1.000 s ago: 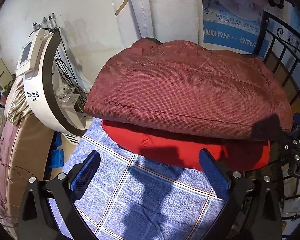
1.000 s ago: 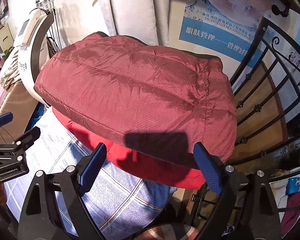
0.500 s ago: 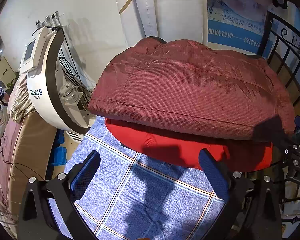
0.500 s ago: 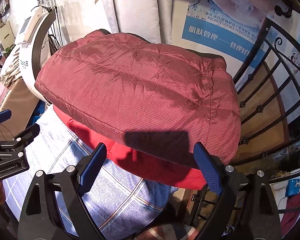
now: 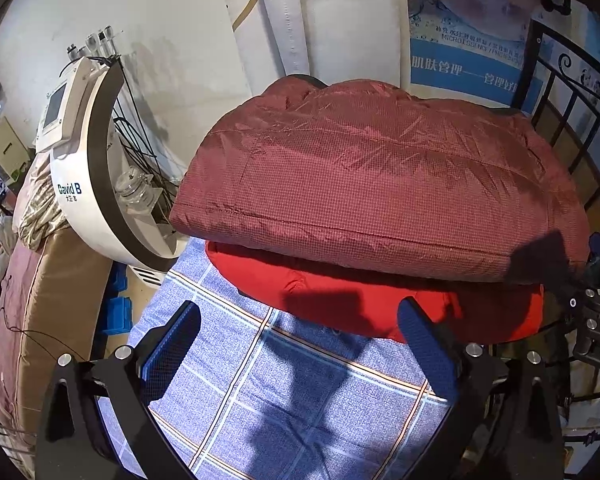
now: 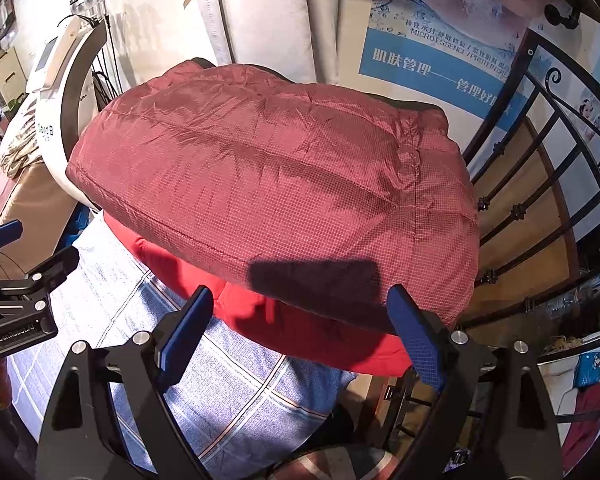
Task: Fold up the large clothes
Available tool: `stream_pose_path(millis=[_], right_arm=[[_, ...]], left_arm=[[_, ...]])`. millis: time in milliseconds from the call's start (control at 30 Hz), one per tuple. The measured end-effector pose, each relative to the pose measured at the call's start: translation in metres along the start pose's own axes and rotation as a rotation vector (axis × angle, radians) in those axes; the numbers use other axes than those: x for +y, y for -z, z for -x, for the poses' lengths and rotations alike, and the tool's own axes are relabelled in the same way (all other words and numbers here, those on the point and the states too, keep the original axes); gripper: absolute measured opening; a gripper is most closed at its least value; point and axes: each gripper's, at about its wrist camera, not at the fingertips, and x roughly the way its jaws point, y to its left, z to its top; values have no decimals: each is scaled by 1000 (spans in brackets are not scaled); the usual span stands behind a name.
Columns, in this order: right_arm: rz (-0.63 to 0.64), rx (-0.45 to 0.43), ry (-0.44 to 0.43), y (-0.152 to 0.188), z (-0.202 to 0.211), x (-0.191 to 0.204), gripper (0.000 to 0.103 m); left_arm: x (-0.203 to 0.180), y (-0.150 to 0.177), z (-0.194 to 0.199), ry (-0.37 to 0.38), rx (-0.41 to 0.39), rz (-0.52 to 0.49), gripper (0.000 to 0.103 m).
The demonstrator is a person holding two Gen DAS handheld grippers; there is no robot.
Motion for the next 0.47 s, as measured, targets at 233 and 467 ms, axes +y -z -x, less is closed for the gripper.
stream_pose_path(millis=[233,467], right_arm=[[-4,4,10,-1,-1,-1,87],[-5,7,13,0,-1,-1,87]], left_arm=[[-4,-2,0,-5,2,-22,97],[-3,0,-1,7,14,-12,97]])
